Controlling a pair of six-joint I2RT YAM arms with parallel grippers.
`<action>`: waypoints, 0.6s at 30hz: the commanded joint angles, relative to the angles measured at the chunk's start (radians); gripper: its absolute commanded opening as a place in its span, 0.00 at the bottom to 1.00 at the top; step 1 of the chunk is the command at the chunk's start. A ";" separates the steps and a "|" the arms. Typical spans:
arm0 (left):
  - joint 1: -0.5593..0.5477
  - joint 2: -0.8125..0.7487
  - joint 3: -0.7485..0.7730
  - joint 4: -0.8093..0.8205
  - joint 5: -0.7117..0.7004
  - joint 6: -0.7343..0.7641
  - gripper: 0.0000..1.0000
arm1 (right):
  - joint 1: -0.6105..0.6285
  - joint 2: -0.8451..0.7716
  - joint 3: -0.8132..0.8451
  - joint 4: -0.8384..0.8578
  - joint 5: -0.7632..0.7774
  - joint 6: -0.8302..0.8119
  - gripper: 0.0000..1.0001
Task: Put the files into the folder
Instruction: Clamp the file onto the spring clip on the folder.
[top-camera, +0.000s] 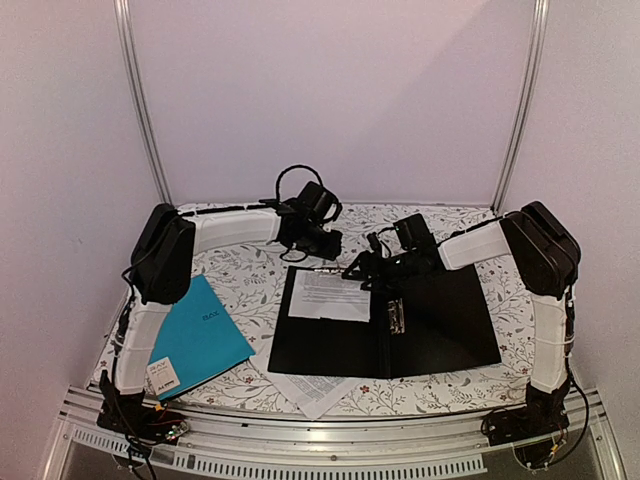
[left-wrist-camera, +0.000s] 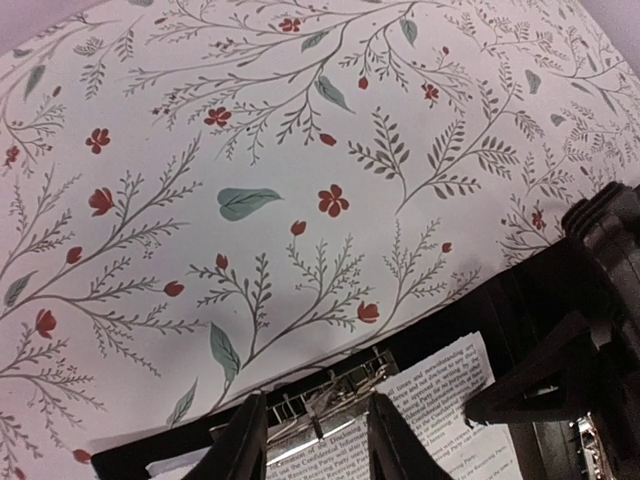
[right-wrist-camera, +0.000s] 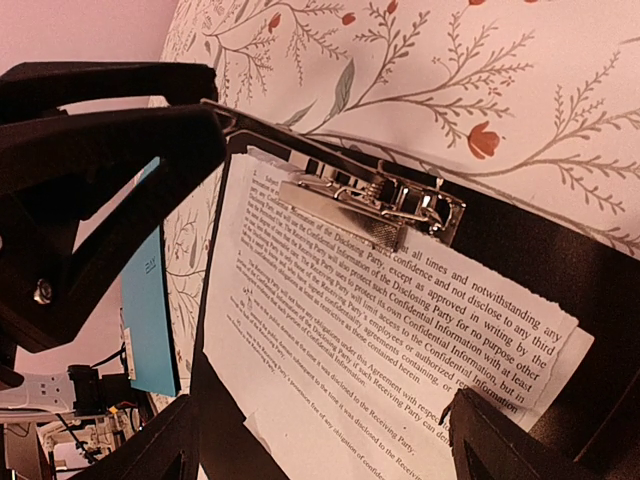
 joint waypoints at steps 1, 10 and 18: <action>0.007 -0.063 -0.027 0.023 0.009 -0.005 0.33 | -0.003 0.076 -0.032 -0.105 0.047 0.001 0.86; 0.012 -0.038 -0.015 0.013 0.017 -0.006 0.30 | -0.004 0.076 -0.031 -0.104 0.045 0.004 0.86; 0.014 -0.017 -0.003 0.003 0.019 -0.008 0.27 | -0.003 0.076 -0.032 -0.102 0.041 0.007 0.86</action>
